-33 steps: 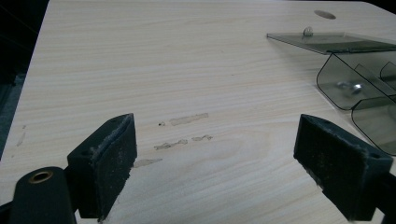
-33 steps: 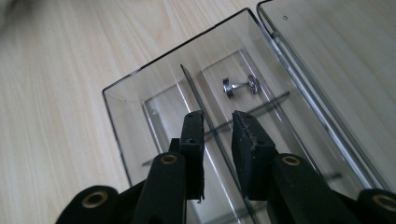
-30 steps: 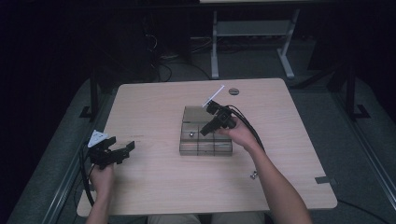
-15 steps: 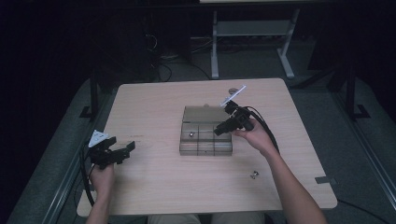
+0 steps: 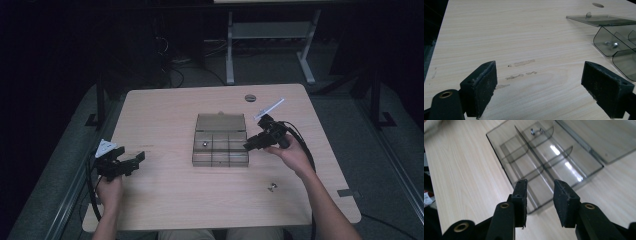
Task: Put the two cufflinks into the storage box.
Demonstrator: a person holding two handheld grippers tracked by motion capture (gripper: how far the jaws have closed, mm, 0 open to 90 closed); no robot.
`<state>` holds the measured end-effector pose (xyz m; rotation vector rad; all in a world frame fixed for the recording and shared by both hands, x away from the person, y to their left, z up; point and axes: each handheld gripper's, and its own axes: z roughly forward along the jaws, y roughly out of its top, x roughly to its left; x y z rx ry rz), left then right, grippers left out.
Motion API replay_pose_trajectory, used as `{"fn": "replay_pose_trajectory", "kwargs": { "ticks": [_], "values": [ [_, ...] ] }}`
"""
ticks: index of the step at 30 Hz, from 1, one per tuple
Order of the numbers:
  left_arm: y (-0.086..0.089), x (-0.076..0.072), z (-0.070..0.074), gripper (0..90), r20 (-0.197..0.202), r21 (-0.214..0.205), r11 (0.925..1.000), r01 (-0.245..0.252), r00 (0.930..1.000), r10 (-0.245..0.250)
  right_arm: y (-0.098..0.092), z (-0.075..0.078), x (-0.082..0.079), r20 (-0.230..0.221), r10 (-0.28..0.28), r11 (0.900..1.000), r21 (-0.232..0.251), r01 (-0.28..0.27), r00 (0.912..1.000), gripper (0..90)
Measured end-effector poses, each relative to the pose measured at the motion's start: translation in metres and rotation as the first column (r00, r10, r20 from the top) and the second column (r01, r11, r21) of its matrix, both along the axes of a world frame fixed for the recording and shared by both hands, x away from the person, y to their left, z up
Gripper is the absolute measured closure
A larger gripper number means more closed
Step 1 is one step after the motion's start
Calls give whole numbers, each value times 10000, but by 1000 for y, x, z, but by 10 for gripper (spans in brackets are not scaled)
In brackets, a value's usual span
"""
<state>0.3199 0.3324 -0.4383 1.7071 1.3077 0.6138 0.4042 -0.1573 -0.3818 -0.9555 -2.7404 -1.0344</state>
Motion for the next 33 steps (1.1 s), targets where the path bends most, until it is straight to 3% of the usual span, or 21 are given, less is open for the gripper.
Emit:
{"fn": "replay_pose_trajectory", "kwargs": {
  "ticks": [14,33],
  "values": [
    [0,0,0,129,-38,70,10000,-26,10000,26,-28,-10,-27,137,-320,9994,-90,322,9994,598],
    [1,-1,0,129,-18,135,9999,82,10000,-82,-57,-33,-60,-161,-797,9968,89,798,9967,595]
  ]
}}
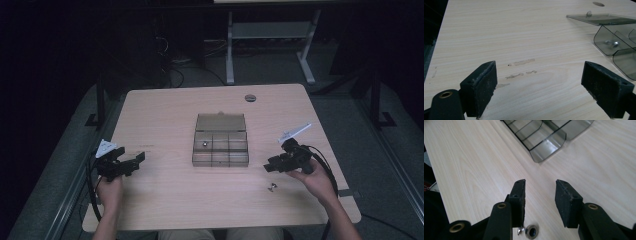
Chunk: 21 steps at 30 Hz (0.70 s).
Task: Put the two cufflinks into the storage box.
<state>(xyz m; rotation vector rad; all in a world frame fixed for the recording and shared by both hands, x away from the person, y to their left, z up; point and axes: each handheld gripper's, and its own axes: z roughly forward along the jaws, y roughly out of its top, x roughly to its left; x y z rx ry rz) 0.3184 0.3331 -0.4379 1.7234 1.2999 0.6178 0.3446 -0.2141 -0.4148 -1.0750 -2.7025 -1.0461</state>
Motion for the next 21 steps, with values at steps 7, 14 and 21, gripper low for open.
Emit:
{"fn": "replay_pose_trajectory", "kwargs": {
  "ticks": [7,14,21],
  "values": [
    [1,0,0,129,-67,18,10000,-43,10000,43,-5,-8,-18,44,-113,9998,-185,114,9999,604],
    [0,0,-1,129,-72,28,10000,-40,10000,41,-8,-15,-31,108,-174,9988,-458,178,9998,619],
    [0,0,-1,129,-68,14,10000,-47,10000,47,-11,-22,-39,117,-240,9979,-607,246,9996,628]
  ]
}}
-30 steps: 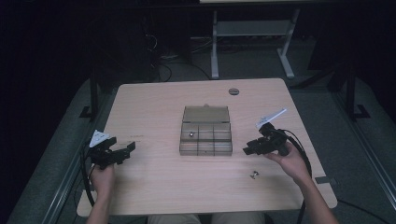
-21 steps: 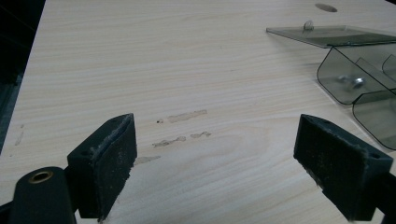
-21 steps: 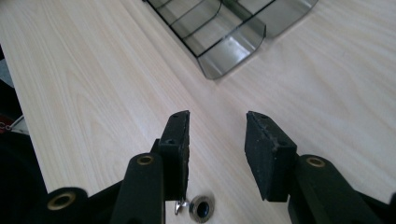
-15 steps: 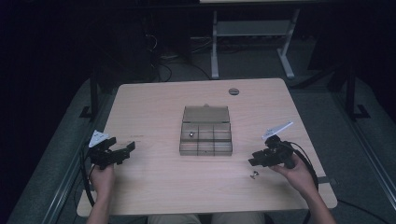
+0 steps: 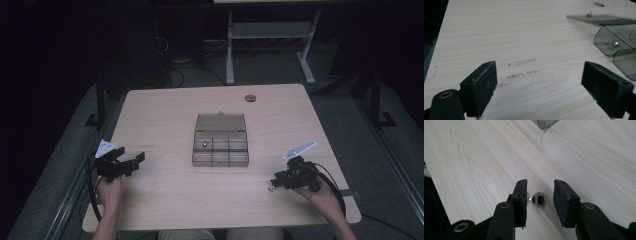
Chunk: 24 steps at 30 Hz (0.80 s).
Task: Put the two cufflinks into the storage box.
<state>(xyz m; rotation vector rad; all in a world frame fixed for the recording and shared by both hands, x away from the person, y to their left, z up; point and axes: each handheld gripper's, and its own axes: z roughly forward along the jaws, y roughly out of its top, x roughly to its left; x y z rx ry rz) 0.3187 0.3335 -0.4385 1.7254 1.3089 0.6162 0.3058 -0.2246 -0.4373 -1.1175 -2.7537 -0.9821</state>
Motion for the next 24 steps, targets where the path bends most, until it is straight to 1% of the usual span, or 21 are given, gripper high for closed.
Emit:
{"fn": "replay_pose_trajectory", "kwargs": {
  "ticks": [2,8,10,12,14,17,24],
  "values": [
    [0,0,0,129,-5,-2,10000,2,10000,-2,0,-2,-1,7,9,9998,-178,-9,10000,629],
    [0,0,0,129,11,-48,10000,-20,10000,20,1,-6,-3,-43,-11,9995,-302,10,10000,631],
    [0,0,0,129,6,-42,10000,-16,10000,16,1,-7,-3,29,44,9994,-348,-43,10000,632],
    [0,0,0,129,-11,-21,10000,12,10000,-12,1,-9,-4,-126,31,9992,-408,-37,9999,637],
    [-1,1,-1,129,-11,-78,10000,11,10000,-11,1,-11,-4,-155,89,9990,-446,-96,9998,642],
    [-1,0,0,129,4,-52,10000,32,10000,-32,2,-12,-4,-190,30,9985,-549,-40,9998,650],
    [-1,1,0,129,-11,-27,10000,44,10000,-44,3,-13,-4,-122,111,9984,-549,-117,9999,675]
  ]
}}
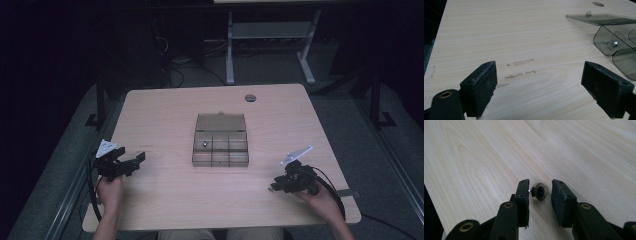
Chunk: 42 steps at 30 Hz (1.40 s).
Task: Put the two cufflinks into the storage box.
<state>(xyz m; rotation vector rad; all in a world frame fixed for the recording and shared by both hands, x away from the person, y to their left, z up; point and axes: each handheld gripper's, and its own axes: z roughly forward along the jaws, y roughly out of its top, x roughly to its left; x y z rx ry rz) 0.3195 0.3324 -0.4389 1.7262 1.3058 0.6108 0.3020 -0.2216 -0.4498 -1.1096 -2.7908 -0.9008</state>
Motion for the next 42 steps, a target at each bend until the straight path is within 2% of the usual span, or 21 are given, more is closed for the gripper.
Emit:
{"fn": "replay_pose_trajectory", "kwargs": {
  "ticks": [10,15,19,29,42],
  "values": [
    [0,0,0,129,-21,23,10000,32,10000,-32,1,-1,0,-85,38,9998,-184,-40,10000,722],
    [0,0,0,129,4,20,10000,35,10000,-35,-1,-1,1,-97,84,9999,-130,-86,9999,756],
    [0,0,0,129,-4,-44,10000,-25,10000,25,-6,-2,2,-227,-88,9999,60,89,9997,776],
    [0,0,0,129,-14,25,10000,36,10000,-36,-11,0,2,-167,-351,9994,-70,350,9992,819],
    [0,0,0,129,5,24,10000,20,10000,-20,-12,2,2,-54,-392,9991,-146,391,9992,858]
  ]
}}
